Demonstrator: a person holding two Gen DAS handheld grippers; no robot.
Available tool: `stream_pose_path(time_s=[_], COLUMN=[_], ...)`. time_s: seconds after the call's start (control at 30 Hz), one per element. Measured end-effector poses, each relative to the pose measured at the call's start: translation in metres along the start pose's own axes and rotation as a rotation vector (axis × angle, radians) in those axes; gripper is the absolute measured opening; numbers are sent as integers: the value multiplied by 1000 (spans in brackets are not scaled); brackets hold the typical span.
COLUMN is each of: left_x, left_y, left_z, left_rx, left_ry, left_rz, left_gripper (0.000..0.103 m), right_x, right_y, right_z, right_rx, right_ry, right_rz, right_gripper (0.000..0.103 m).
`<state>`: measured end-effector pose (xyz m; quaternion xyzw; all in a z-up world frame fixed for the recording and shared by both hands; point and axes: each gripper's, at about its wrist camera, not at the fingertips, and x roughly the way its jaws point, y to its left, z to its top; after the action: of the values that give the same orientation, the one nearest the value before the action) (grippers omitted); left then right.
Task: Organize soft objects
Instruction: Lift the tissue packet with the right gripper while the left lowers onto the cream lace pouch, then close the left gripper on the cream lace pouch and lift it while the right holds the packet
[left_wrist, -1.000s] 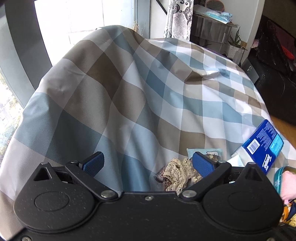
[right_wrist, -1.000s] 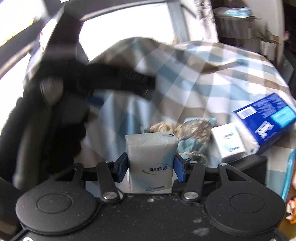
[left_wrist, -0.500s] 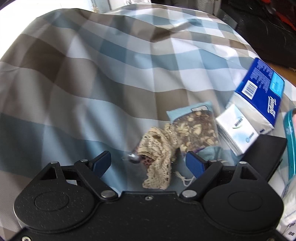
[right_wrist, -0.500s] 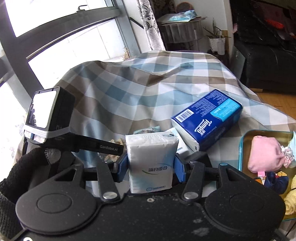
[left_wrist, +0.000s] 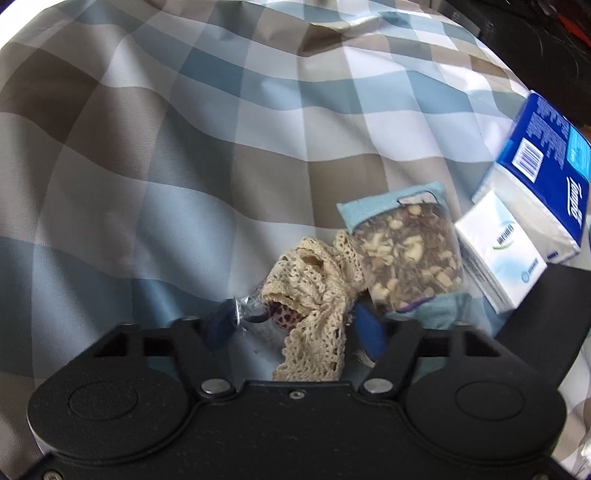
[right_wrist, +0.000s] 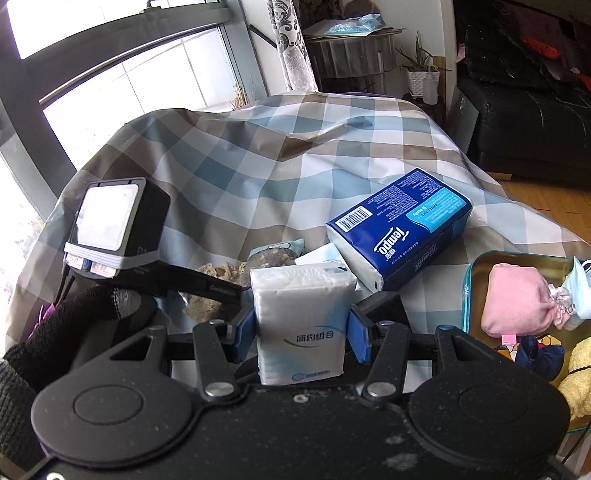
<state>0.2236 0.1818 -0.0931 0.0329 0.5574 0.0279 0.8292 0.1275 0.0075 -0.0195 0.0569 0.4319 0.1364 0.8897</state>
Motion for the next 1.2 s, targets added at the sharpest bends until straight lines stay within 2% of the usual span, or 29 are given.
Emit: stream_pose_path(time_s=[0.1,0.27,0.3,0.33,0.37,0.43,0.53,0.57,0.63,0.7,0.83,1.07,1.1,1.13,1.2], left_x=[-3,-21,-26,-30,-34,-37,-34,-31,-26,-22,-14,15,16,15,12], left_y=[8,17,19,20,22,21,15,13,10,7,2,-17,-20,-21,-19], left_z=[0,1,1,1,1,1,3,4,6,8,9,10,10,9,9], left_rx=[-58,-130,-147,-163,-175,-185,-155,-146,-139,-130,-96,16,29,44,35], left_ry=[-2,-55,-68,-77,-83,-90,-89,-87,-89,-97,-95,-44,-47,-54,-59], left_rz=[-45,-51,-64,-80,-100,-114,-67,-56,-48,-35,-22,82,95,105,85], left_gripper=[56,51,42,28,23,23,24,27,47,58,64,66,63,56,53], right_x=[-2,-10,-12,-14,-16,-23,-35,-39,-45,-47,-45,-45,-45,-45,-46], right_y=[-4,-20,-25,-31,-36,-50,-73,-79,-89,-95,-93,-86,-86,-87,-89], right_z=[3,16,19,23,26,33,38,38,36,34,29,31,32,32,35], right_rx=[9,43,53,64,73,87,118,131,158,177,177,157,157,156,156], right_ry=[1,24,35,47,61,81,86,84,79,84,100,110,111,112,118], right_rz=[-18,-90,-109,-127,-143,-173,-206,-213,-218,-213,-206,-200,-202,-204,-208], right_gripper=[51,51,51,51,51,51,51,51,51,51,51,51,51,51,51])
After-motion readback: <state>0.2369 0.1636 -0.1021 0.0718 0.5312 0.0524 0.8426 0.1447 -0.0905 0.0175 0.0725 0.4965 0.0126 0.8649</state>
